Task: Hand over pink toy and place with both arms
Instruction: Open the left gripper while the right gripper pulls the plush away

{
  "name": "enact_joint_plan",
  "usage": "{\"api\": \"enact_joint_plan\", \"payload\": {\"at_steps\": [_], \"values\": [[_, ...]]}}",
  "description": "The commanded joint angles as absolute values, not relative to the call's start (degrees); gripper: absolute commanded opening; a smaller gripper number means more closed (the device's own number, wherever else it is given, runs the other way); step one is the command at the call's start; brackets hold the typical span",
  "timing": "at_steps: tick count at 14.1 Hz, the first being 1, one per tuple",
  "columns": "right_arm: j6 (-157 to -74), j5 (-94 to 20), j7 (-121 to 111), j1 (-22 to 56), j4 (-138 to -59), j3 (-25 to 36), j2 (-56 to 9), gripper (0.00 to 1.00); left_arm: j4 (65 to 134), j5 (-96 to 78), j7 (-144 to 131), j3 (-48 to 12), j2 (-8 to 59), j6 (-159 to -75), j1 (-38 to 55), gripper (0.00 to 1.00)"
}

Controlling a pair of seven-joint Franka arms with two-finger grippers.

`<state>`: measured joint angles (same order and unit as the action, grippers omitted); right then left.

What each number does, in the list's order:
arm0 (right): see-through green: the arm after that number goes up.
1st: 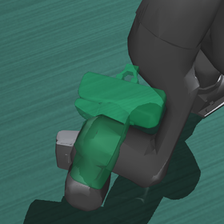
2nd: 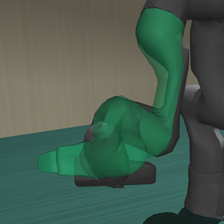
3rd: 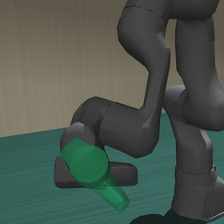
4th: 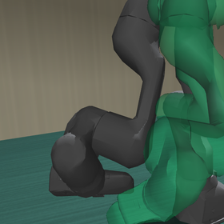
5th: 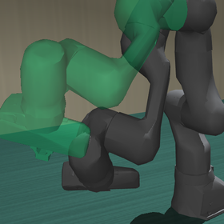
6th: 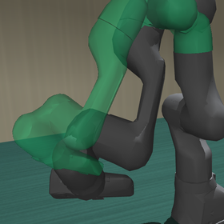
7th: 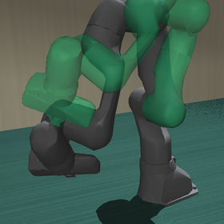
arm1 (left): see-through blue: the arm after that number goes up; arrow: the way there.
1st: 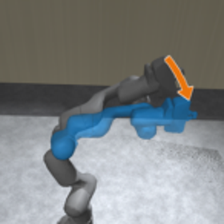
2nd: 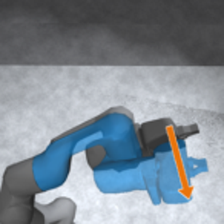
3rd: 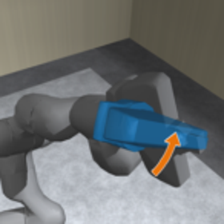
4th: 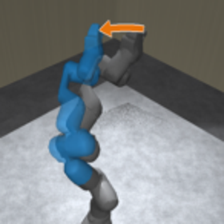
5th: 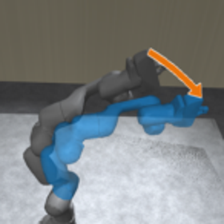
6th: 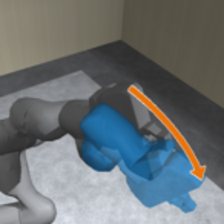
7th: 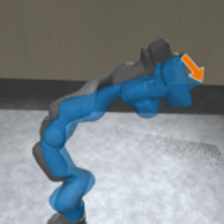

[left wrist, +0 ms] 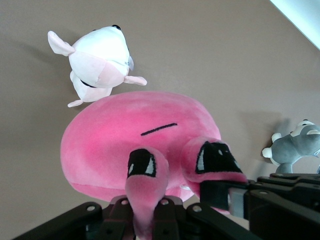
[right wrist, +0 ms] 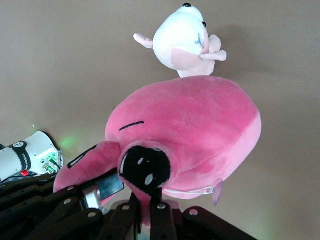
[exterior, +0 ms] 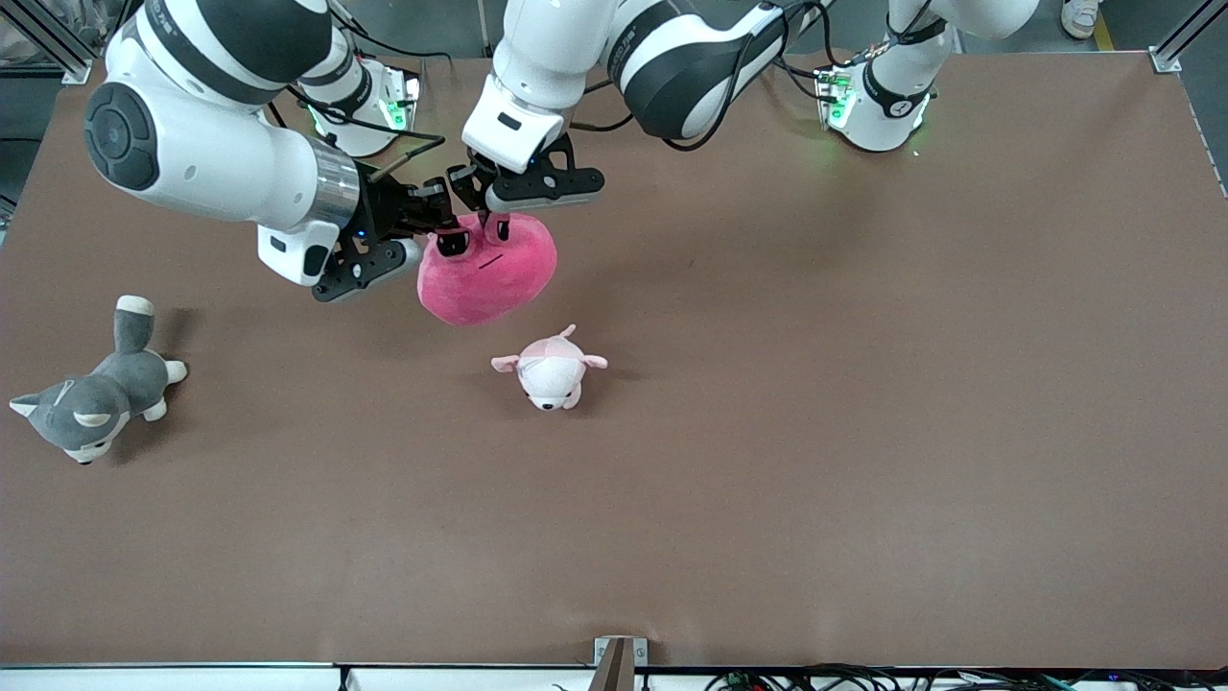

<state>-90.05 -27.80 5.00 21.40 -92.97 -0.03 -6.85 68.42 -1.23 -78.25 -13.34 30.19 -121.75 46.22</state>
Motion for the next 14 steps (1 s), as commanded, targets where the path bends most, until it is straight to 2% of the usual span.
{"api": "enact_joint_plan", "payload": {"at_steps": [1,2,3,7,12,14], "values": [[-89.56,-26.81,5.62,21.01,-91.50,0.35,-6.77,0.00,67.59,-2.29,-79.01,-13.18,30.32,-121.90,46.49,0.24],[-89.39,-26.20,5.63,19.70,-91.32,0.26,-6.68,0.00,67.67,-2.20,-78.93,-13.01,30.24,-121.90,46.49,0.56],[-89.30,-25.58,5.63,19.08,-91.32,0.26,-6.59,0.00,67.68,-2.02,-78.75,-12.83,30.23,-121.90,46.58,1.00],[-88.07,-23.73,5.10,18.46,-91.41,0.26,-6.50,0.00,67.76,-2.20,-78.75,-13.18,29.44,-120.86,46.49,1.00],[-87.02,-21.98,4.14,15.74,-92.20,0.26,-6.68,0.00,68.46,-1.58,-78.22,-12.75,27.96,-115.58,45.53,1.00],[-85.18,-21.71,2.38,12.85,-92.46,0.26,-6.77,0.00,68.99,-1.06,-78.14,-12.39,26.46,-109.98,44.57,1.00]]}}
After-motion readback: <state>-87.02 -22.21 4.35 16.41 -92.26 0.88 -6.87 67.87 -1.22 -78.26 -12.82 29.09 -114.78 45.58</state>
